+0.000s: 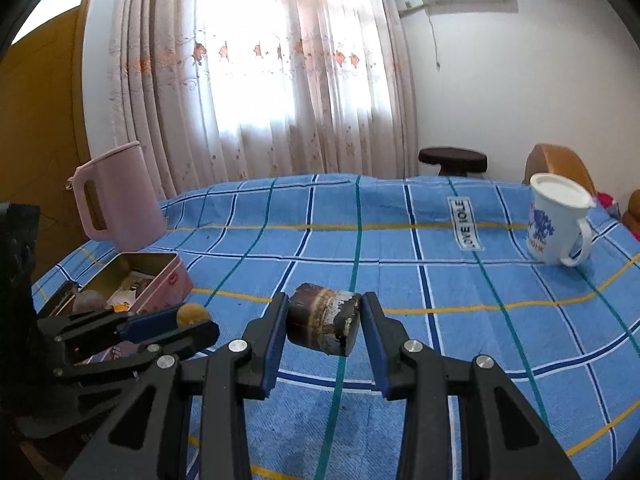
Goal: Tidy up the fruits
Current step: 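Lift the brown fruit and carry it over the tin with the left gripper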
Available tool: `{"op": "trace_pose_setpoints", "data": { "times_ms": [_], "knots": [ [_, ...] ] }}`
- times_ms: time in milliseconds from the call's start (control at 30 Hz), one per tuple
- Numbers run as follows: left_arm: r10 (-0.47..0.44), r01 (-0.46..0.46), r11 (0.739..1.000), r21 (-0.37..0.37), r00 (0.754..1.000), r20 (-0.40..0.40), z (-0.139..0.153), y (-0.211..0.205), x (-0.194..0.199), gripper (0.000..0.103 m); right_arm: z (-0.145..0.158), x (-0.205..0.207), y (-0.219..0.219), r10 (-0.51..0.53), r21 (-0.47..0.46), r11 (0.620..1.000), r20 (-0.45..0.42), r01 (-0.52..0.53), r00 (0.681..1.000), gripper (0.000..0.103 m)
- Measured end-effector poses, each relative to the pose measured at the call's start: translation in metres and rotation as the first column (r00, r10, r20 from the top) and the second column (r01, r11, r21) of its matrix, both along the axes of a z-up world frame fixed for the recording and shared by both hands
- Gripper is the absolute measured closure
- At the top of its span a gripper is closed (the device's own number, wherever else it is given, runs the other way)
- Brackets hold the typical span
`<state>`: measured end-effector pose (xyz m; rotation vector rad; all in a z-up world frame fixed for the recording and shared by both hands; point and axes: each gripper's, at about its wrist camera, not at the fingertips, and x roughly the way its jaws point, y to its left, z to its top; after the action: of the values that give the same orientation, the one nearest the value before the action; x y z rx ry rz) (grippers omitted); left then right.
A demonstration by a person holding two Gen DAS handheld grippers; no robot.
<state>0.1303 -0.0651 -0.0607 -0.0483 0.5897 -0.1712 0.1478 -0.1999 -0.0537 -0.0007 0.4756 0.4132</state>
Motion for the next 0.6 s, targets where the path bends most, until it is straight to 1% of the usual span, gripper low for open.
{"op": "trace_pose_setpoints", "data": {
  "times_ms": [200,400,600],
  "knots": [
    [0.016,-0.017,1.000,0.009,0.999,0.051,0.004,0.002,-0.009,0.075,0.005,-0.010,0.002,0.002,-0.007,1.000,0.065,-0.001,0.998,0.064],
    [0.026,-0.030,0.999,0.041,0.994,0.104,0.007,-0.003,-0.018,0.075,0.007,-0.016,0.000,-0.003,0.002,1.000,0.097,0.003,0.995,0.064],
    [0.031,-0.040,0.998,0.056,0.989,0.146,0.010,-0.005,-0.026,0.075,0.008,-0.022,0.000,-0.002,0.000,1.000,0.127,0.002,0.992,0.064]
  ]
}}
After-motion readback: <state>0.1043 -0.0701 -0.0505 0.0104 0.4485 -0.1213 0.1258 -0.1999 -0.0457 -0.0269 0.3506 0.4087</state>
